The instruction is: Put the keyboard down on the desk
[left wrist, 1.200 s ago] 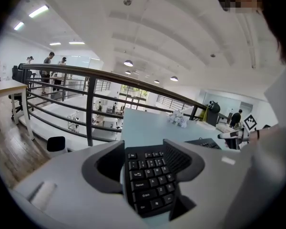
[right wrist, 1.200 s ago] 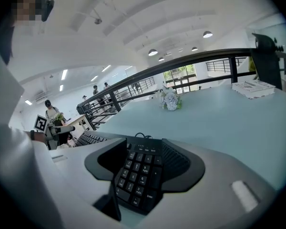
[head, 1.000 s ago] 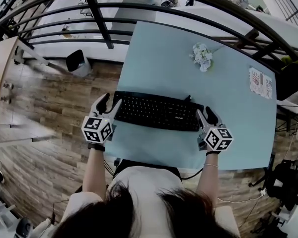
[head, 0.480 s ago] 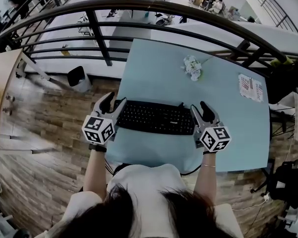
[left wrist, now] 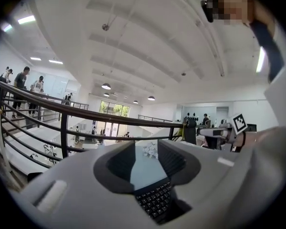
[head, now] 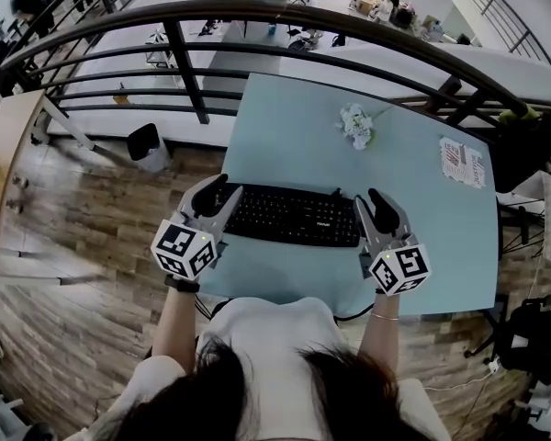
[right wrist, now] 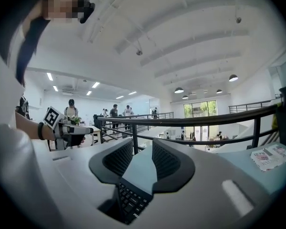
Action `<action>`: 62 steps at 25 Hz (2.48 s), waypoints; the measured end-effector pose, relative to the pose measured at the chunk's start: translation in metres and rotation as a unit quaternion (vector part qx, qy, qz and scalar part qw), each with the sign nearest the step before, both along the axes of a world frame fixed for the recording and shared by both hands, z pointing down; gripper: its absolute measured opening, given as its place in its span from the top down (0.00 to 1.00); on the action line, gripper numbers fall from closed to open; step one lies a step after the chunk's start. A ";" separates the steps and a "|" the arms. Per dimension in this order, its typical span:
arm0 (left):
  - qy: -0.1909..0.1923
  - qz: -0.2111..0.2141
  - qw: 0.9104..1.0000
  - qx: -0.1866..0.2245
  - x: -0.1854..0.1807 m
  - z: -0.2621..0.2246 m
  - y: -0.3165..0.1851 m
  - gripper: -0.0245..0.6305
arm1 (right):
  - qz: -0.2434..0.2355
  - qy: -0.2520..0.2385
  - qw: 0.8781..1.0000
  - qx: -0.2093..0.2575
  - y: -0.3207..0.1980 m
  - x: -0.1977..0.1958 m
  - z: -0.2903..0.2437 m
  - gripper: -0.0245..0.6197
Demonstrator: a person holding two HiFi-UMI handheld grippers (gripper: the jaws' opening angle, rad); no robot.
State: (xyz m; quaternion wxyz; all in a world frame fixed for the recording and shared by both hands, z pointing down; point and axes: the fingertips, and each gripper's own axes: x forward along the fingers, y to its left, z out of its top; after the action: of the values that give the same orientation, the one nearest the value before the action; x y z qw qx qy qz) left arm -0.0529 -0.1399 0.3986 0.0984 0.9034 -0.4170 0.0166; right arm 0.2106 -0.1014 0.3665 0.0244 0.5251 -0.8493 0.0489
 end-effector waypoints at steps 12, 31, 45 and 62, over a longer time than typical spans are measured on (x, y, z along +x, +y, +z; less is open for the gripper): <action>0.005 -0.014 0.999 0.037 0.006 -0.004 0.021 0.88 | 0.042 -0.006 0.999 0.019 0.024 0.011 0.003 0.96; 0.014 -0.014 1.000 0.014 -0.003 0.008 0.011 0.88 | 0.031 0.004 1.000 0.005 0.014 0.005 0.009 0.96; 0.015 -0.023 1.000 0.012 -0.008 0.008 0.000 0.88 | 0.036 0.004 0.999 0.004 0.008 0.006 0.008 0.96; 0.013 -0.030 0.999 0.011 -0.015 0.009 -0.002 0.88 | 0.040 -0.003 0.999 0.002 0.005 0.004 0.008 0.96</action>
State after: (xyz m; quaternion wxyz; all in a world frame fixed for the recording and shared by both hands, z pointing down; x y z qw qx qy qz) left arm -0.0682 -0.1421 0.4078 0.0938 0.8917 -0.4428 -0.0025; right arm 0.2150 -0.0965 0.3745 0.0190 0.5585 -0.8278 0.0499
